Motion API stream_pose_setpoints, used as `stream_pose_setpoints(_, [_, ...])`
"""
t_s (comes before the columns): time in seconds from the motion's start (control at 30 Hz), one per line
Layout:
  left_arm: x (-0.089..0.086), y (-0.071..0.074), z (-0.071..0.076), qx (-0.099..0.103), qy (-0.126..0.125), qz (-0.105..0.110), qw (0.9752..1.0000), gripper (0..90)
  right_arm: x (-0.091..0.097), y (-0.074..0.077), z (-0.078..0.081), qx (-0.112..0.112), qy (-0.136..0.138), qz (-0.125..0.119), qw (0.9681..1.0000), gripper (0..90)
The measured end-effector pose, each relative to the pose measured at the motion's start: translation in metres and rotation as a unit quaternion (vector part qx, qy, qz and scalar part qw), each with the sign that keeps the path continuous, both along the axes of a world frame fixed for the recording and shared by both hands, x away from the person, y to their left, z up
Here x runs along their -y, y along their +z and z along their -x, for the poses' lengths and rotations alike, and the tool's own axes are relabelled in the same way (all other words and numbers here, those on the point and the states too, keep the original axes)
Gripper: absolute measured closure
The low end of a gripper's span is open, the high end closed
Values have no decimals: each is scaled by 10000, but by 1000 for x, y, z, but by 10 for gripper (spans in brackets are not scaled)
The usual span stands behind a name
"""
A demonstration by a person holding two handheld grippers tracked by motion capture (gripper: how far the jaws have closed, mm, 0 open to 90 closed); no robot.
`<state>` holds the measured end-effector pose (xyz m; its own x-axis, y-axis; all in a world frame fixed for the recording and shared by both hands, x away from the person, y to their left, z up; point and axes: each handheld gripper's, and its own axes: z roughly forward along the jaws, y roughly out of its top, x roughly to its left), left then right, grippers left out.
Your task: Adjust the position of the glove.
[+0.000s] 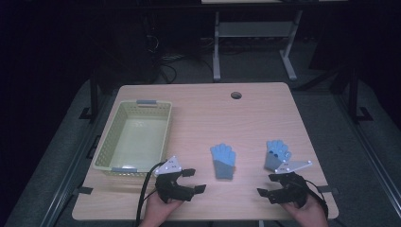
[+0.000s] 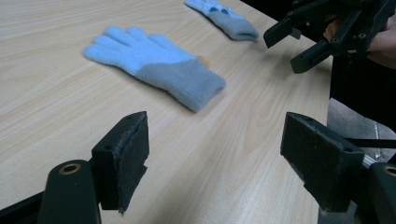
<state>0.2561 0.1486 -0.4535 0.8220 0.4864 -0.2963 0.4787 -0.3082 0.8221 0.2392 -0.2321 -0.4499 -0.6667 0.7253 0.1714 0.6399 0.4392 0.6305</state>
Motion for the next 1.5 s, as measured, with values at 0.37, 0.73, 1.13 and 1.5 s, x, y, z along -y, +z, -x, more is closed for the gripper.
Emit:
stream_pose_setpoints(0.37, [-3, 4, 5, 107, 5, 6, 9999, 235, -1, 6, -1, 70, 1, 40, 10000, 267])
stream_pose_setpoints(0.73, [-2, 6, 11, 187, -2, 61, 9998, 236, -6, 20, -6, 177, 61, 151, 9997, 267])
stream_pose_setpoints(1.13, [-4, 4, 10, 57, 58, 159, 9998, 235, -4, 33, -27, 78, 140, 160, 9997, 255])
stream_pose_setpoints(1.5, [-1, 6, 11, 104, -3, 129, 9999, 236, 7, 39, -44, -69, 74, 259, 9996, 268])
